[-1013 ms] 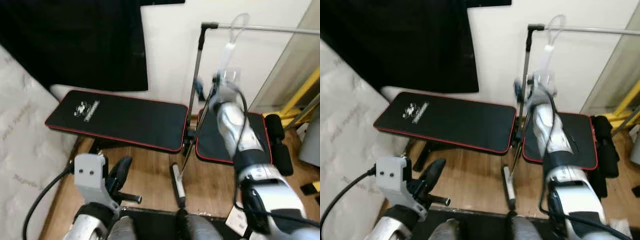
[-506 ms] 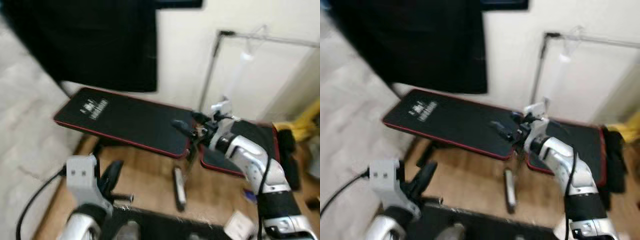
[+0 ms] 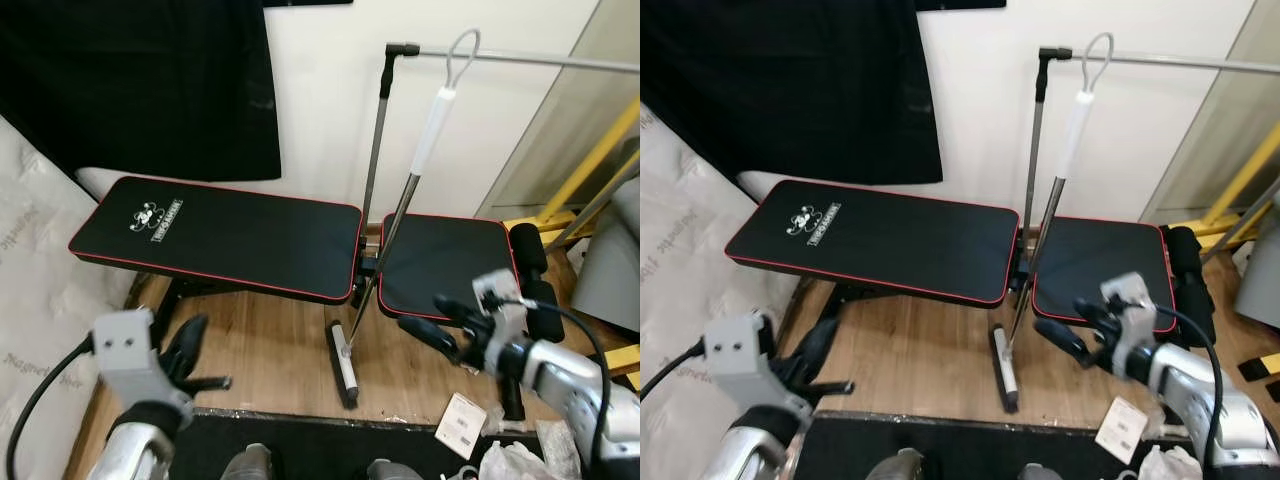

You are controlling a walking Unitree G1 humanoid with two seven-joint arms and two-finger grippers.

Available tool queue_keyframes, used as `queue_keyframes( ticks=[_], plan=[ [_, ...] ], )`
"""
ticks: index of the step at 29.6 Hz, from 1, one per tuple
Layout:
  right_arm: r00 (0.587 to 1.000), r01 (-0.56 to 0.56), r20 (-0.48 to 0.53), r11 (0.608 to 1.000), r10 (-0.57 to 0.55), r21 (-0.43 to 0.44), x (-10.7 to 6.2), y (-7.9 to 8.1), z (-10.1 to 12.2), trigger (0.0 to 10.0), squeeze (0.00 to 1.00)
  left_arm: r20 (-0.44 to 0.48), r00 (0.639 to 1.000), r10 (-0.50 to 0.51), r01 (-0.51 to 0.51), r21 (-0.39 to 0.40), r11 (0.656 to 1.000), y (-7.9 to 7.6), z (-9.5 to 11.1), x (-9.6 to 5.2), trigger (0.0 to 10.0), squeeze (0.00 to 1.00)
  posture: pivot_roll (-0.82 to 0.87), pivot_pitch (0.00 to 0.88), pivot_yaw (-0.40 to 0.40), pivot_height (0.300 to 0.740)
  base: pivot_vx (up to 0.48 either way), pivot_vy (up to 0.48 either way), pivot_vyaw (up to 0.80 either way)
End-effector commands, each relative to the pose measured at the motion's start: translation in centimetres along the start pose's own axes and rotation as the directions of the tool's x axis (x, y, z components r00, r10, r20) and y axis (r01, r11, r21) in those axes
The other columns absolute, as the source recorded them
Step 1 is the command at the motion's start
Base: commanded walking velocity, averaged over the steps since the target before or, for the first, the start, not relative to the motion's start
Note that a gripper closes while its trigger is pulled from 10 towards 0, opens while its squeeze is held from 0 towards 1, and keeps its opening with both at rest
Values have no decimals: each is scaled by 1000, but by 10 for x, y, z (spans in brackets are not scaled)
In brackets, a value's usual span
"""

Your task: Sweep floor

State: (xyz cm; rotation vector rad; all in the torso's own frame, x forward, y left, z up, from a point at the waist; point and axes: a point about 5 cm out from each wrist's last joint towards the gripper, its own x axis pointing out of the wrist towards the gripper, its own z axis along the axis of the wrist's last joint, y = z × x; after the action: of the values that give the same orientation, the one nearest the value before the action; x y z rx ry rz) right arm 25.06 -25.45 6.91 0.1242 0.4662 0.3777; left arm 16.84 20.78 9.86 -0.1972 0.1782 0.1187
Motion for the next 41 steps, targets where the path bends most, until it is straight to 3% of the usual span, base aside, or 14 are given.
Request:
queue_keyframes(
  ticks=[1, 4, 5, 10, 12, 17, 18, 19, 20, 26, 29, 31, 34, 41],
  plan=[
    [988, 138, -72, 990, -138, -5, -1, -16, -25, 10000, 0, -87, 992, 88, -88, -5, 996, 27, -25, -5, 10000, 0, -5, 116, -48, 740, 0, 0, 0],
    [974, 196, -113, 981, -195, -5, -2, -23, -38, 10000, 0, -134, 983, 128, -130, -4, 991, 39, -39, -6, 10000, 0, -2, 102, -52, 740, 0, 0, 0],
    [927, 317, -205, 948, -314, -21, -6, -34, -65, 10000, 0, -234, 953, 195, -201, -2, 980, 61, -68, -11, 10000, 0, -2, 90, -54, 740, 0, 0, 0],
    [889, 377, -275, 926, -367, -16, -10, -37, -86, 10000, 0, -318, 920, 229, -243, -6, 970, 75, -93, -18, 10000, 0, -2, 82, -58, 740, 0, 0, 0],
    [852, 417, -348, 909, -391, 0, -12, -34, -109, 10000, 0, -432, 863, 263, -291, 1, 957, 88, -125, -25, 10000, 0, 2, 72, -60, 740, 480, 0, 0],
    [840, 429, -368, 903, -398, 2, -12, -33, -116, 10000, 0, -460, 845, 271, -305, 1, 952, 91, -134, -28, 10000, 0, 2, 72, -60, 740, 480, 0, 0],
    [827, 433, -397, 901, -397, 0, -11, -28, -125, 10000, 0, -521, 808, 274, -315, 12, 949, 92, -150, -30, 10000, 0, 3, 61, -57, 740, 0, 0, 0],
    [827, 433, -397, 901, -397, 0, -11, -28, -125, 10000, 0, -521, 808, 274, -315, 12, 949, 92, -150, -30, 10000, 0, 3, 61, -57, 740, 0, 0, 0],
    [813, 439, -425, 899, -398, -2, -9, -23, -135, 10000, 0, -580, 767, 276, -321, 26, 947, 92, -164, -32, 10000, 0, 3, 59, -55, 740, 0, 0, 0],
    [772, 458, -485, 889, -411, -25, -14, -16, -155, 10000, 0, -671, 700, 246, -298, 39, 954, 89, -185, -38, 10000, 0, -4, 61, -35, 740, 0, 0, 0],
    [759, 468, -497, 883, -422, -35, -19, -19, -158, 10000, 0, -677, 692, 248, -300, 43, 953, 89, -187, -39, 10000, 0, -5, 60, -35, 740, 0, 0, 0],
    [715, 498, -528, 864, -458, -76, -37, -29, -165, 10000, 0, -688, 676, 264, -321, 48, 946, 89, -192, -41, 10000, 0, 1, 57, -32, 740, 0, 0, 0],
    [694, 497, -550, 862, -465, -103, -43, -30, -170, 10000, 0, -699, 661, 273, -330, 56, 942, 88, -195, -43, 10000, 0, 0, 54, -27, 740, 0, 0, 0],
    [690, 492, -547, 862, -474, -125, -44, -34, -168, 10000, 0, -704, 669, 240, -280, 61, 958, 85, -197, -38, 10000, 0, -5, 50, -22, 740, 131, 0, 0]
  ],
)
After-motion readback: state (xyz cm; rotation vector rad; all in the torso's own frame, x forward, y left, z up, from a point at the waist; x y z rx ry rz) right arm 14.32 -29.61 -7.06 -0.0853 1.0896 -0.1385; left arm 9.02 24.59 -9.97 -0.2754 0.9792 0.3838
